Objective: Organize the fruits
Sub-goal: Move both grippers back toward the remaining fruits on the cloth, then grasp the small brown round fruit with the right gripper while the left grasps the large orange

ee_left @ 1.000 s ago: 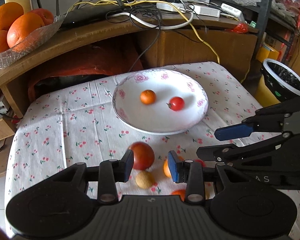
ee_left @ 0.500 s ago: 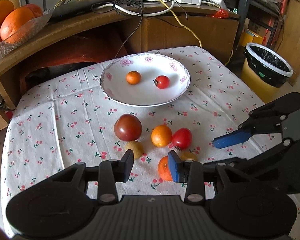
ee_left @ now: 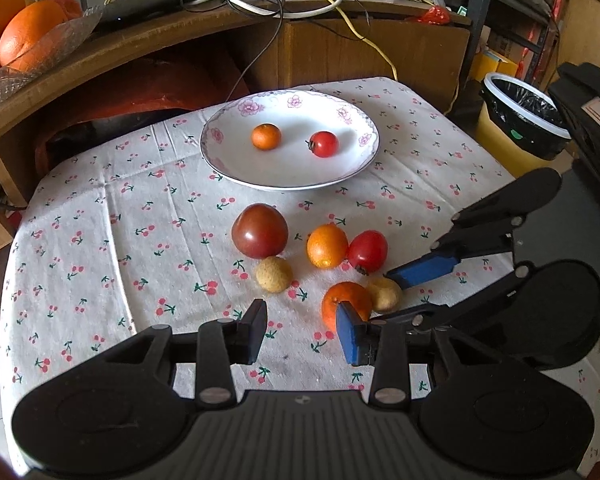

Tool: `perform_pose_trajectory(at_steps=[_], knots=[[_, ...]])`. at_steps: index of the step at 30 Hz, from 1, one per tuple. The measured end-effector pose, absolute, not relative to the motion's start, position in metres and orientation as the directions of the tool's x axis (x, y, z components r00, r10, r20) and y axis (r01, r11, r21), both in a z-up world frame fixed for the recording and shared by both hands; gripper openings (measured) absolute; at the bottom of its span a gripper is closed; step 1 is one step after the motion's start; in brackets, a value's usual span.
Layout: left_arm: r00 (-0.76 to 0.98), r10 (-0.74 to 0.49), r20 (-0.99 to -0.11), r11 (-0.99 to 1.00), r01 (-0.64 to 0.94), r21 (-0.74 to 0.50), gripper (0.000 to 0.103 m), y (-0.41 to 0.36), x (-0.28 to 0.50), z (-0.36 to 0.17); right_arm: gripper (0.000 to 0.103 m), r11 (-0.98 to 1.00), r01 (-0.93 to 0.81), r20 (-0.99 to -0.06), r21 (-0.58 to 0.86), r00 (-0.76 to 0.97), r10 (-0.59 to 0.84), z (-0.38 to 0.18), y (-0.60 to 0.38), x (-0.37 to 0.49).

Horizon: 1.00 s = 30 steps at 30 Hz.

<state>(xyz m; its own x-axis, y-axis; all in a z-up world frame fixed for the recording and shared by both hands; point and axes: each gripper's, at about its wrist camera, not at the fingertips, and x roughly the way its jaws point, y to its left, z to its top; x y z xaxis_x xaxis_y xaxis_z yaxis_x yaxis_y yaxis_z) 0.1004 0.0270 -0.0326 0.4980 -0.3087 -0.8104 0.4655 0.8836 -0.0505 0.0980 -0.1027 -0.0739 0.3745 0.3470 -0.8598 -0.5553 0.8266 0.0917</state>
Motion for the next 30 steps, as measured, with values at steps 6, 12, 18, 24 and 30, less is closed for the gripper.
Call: perform_pose_trajectory(at_steps=[6, 12, 18, 24, 30], knots=[[0.474, -0.335, -0.814, 0.867, 0.494, -0.069, 0.046, 0.022, 0.100, -0.034, 0.023, 0.836, -0.538, -0.867, 0.107, 0.360, 0.343, -0.073, -0.110, 0.099], [0.451, -0.341, -0.824, 0.849, 0.525, -0.064, 0.046, 0.008, 0.101, -0.039, 0.022, 0.843, -0.530, -0.876, 0.094, 0.358, 0.323, -0.069, -0.119, 0.095], [0.438, -0.364, -0.822, 0.828, 0.557, -0.070, 0.049, -0.008, 0.103, -0.041, 0.022, 0.860, -0.506, -0.882, 0.064, 0.375, 0.286, -0.066, -0.136, 0.093], [0.417, -0.375, -0.828, 0.813, 0.578, -0.077, 0.050, -0.023, 0.103, -0.045, 0.022, 0.869, -0.493, -0.888, 0.036, 0.383, 0.254, -0.068, -0.144, 0.093], [0.397, -0.381, -0.835, 0.806, 0.585, -0.090, 0.050, -0.033, 0.103, -0.051, 0.022, 0.878, -0.477, -0.887, 0.028, 0.393, 0.242, -0.065, -0.152, 0.094]])
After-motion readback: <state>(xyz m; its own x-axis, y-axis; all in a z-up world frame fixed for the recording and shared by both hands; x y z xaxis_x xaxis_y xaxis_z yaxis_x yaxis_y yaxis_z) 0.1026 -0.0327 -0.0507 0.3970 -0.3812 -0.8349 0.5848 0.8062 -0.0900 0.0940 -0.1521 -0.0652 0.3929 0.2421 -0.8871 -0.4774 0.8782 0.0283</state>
